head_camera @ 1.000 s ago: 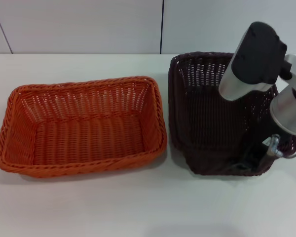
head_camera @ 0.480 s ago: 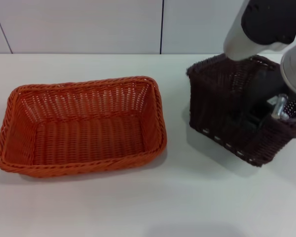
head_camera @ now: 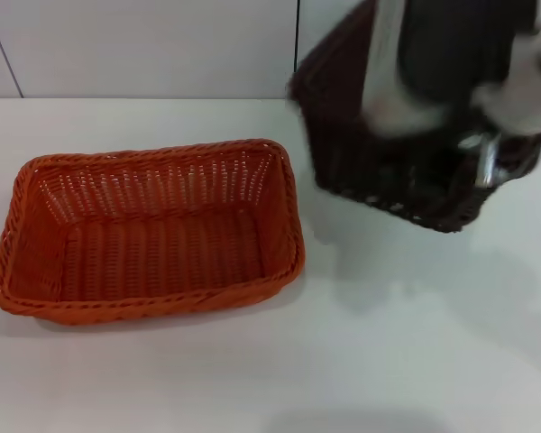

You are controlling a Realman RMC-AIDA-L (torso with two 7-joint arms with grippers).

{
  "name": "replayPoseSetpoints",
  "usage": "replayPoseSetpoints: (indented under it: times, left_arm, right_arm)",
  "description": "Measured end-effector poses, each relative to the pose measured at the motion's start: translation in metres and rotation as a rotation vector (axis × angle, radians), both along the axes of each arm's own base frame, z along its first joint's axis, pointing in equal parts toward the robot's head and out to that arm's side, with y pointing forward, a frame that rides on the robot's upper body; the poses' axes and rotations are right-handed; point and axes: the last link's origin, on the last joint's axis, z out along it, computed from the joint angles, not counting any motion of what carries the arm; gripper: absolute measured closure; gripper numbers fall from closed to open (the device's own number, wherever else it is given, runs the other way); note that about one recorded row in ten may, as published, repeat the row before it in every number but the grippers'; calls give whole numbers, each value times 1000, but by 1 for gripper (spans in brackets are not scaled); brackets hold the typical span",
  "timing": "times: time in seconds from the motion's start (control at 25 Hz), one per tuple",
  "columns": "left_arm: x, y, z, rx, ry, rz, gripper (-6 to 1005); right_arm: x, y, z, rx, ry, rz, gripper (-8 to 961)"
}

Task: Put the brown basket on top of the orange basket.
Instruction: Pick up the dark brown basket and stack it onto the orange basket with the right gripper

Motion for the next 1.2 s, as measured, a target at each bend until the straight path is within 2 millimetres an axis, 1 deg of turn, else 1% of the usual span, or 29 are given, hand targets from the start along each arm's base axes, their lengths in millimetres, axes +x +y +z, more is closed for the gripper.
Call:
replayPoseSetpoints:
  times: [0.12, 0.24, 0.36, 0.56, 0.68, 0.72, 0.8, 0.96, 1.2]
  left_arm:
    - [-1, 0, -1, -8, -6, 8, 244]
    - [-1, 0, -3, -9, -21, 4, 244]
    - [-2, 0, -3, -11, -31, 2, 244]
    - [-2, 1, -6, -19, -50, -1, 244]
    - [-2, 1, -6, -19, -50, -1, 244]
    - [-2, 3, -9, -27, -68, -3, 244]
    - [-1, 3, -10, -28, -74, -5, 244]
    - [-3, 6, -10, -33, -87, 1, 244]
    - [-3, 8, -11, -38, -97, 7, 244]
  right_arm:
    - [-9, -9, -14, -45, -82, 173, 792]
    - [-17, -12, -21, -68, -124, 296, 792]
    - [-20, -16, -28, -111, -165, 435, 792]
    - [-14, -20, -37, -175, -203, 645, 793]
    - [-7, -22, -43, -230, -215, 739, 793]
    - [-4, -22, -45, -242, -218, 773, 793]
    - [2, -22, -47, -244, -223, 852, 793]
    - [8, -25, -50, -252, -210, 937, 793]
    - [22, -25, -59, -359, -199, 1061, 793]
